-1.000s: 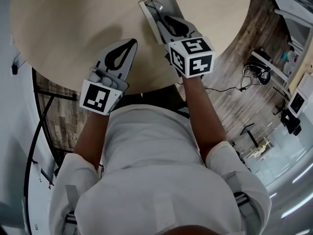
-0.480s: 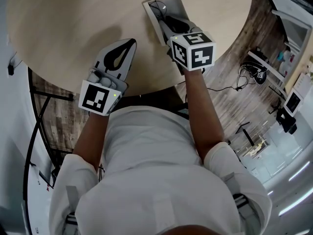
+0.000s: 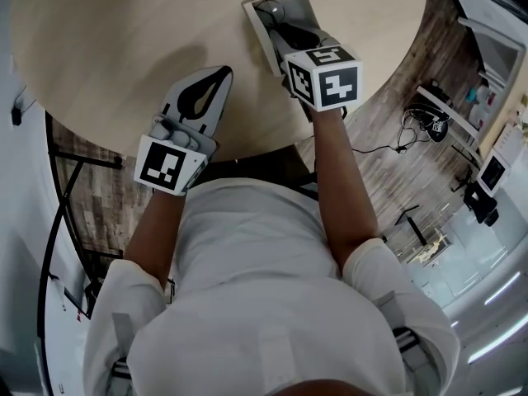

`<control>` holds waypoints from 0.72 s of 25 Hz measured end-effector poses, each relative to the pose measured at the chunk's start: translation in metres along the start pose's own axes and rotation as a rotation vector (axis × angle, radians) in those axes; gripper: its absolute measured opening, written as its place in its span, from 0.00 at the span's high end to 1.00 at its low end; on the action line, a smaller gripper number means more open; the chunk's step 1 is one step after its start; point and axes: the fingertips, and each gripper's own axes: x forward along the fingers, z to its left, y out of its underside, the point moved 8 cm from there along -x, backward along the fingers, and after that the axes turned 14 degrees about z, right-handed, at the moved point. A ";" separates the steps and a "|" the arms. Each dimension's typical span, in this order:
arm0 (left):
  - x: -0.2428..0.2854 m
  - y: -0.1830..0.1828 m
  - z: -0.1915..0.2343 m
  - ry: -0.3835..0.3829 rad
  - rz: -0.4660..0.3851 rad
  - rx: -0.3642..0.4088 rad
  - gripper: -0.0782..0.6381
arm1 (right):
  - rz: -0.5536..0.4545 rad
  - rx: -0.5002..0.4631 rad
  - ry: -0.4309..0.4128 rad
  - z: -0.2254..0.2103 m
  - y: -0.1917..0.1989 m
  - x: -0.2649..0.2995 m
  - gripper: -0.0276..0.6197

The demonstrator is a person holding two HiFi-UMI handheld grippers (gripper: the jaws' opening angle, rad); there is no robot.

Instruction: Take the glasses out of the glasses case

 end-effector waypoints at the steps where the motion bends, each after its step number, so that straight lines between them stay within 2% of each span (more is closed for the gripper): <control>1: 0.000 0.000 0.001 -0.004 -0.002 -0.002 0.87 | 0.014 -0.014 0.009 0.000 -0.001 0.000 0.85; 7: -0.004 0.006 0.005 -0.022 0.016 -0.030 0.87 | 0.086 -0.094 0.035 0.003 -0.009 0.005 0.86; 13: -0.017 0.010 0.002 -0.040 0.019 -0.060 0.87 | 0.032 -0.035 -0.031 -0.002 -0.005 0.001 0.91; 18: -0.028 0.011 -0.004 -0.054 0.029 -0.044 0.87 | -0.032 -0.034 -0.005 -0.003 0.000 -0.009 0.91</control>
